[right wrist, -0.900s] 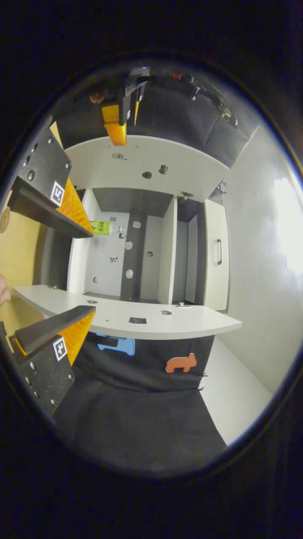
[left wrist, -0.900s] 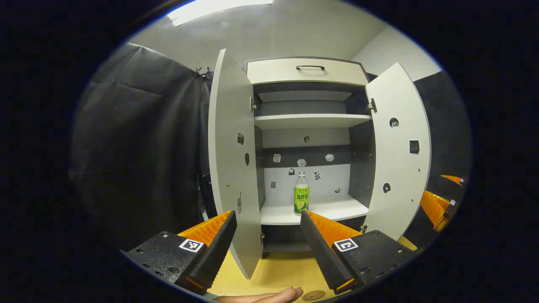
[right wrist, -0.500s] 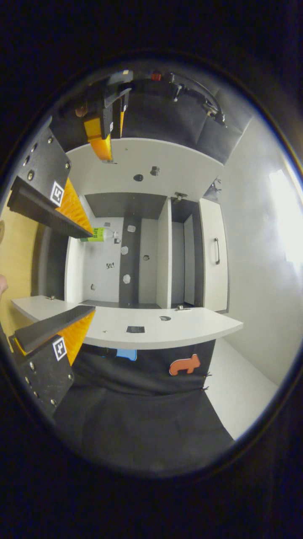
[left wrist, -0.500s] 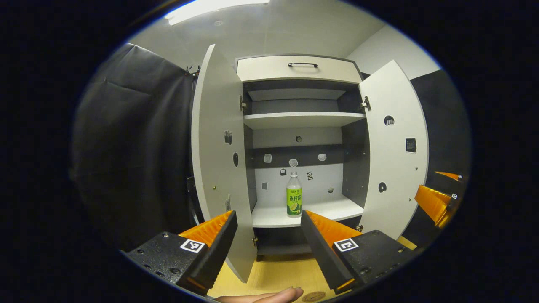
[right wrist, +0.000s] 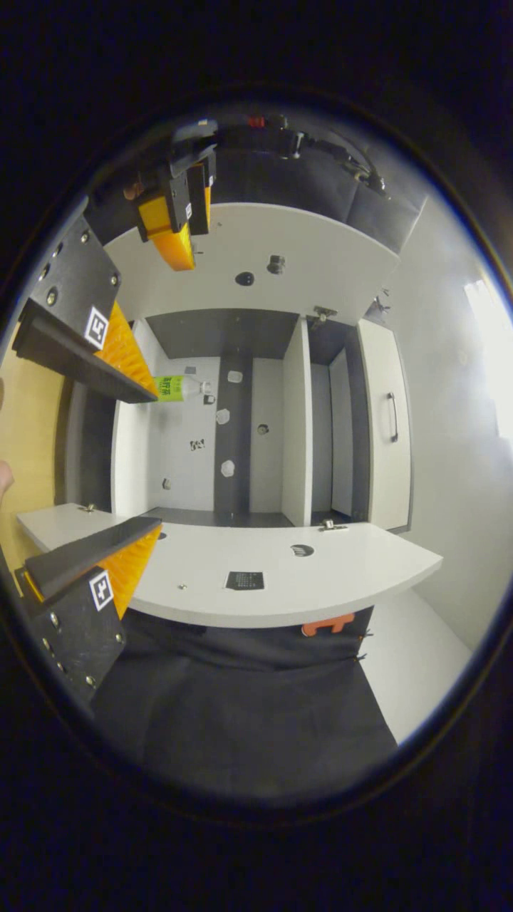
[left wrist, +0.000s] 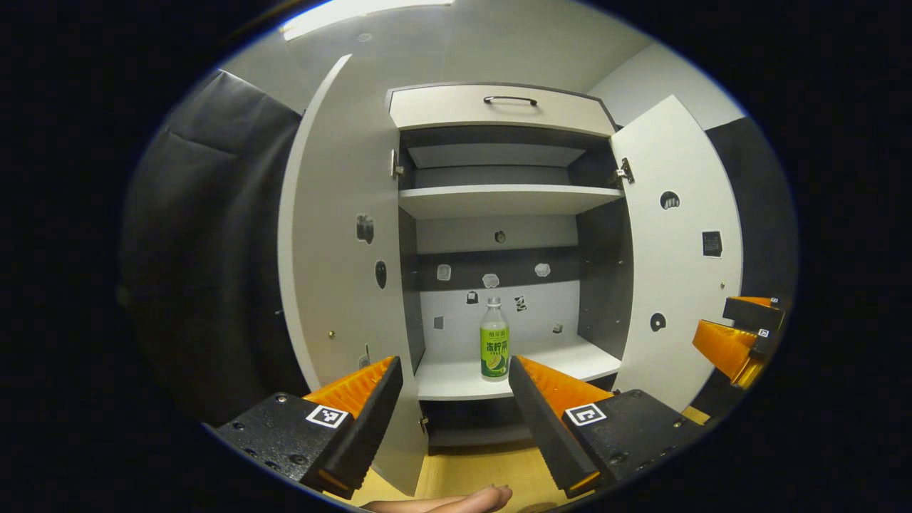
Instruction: Grasp the bottle in the cabinet with the left hand and place it on the coaster, then close the right door with the right hand and the left door with the left hand.
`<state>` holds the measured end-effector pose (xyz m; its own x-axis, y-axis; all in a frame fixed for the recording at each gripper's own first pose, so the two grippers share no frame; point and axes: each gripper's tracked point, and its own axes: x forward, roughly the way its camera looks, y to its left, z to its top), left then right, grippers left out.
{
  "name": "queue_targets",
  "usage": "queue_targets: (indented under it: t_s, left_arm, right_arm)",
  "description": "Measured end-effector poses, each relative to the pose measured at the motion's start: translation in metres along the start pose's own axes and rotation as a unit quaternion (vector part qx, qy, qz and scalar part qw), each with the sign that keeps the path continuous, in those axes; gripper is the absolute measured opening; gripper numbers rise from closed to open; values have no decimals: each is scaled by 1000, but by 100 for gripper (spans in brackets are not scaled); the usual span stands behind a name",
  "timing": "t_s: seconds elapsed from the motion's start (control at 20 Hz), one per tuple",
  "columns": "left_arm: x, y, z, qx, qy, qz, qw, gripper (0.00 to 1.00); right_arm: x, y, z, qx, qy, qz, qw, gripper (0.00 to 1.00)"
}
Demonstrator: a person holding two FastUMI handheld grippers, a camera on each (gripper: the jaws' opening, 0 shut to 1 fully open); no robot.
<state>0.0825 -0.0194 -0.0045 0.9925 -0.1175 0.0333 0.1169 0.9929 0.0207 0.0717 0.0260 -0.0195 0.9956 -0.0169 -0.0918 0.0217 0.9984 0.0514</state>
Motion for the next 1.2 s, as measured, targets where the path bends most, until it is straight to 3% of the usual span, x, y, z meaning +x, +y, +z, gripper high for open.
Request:
queue_targets:
  t_s: [0.55,0.65,1.0,1.05,1.2]
  left_arm:
    - [107,-28,-43,-4,26,-12,1000,95]
    - [129,-35,-47,-10,22,-20,1000,95]
    - [207,-59,-54,-32,-8,-51,998,95]
    - [218,-60,-60,-31,-2,-46,998,95]
    - [249,-60,-79,-47,22,-35,998,95]
  right_arm:
    - [38,-7,-20,7,13,-18,1000,94]
    - [41,-9,-22,9,16,-20,1000,97]
    - [49,-8,-27,17,27,-29,999,94]
    - [49,-6,-26,18,26,-27,999,97]
    - [42,4,-21,18,15,-10,1000,94]
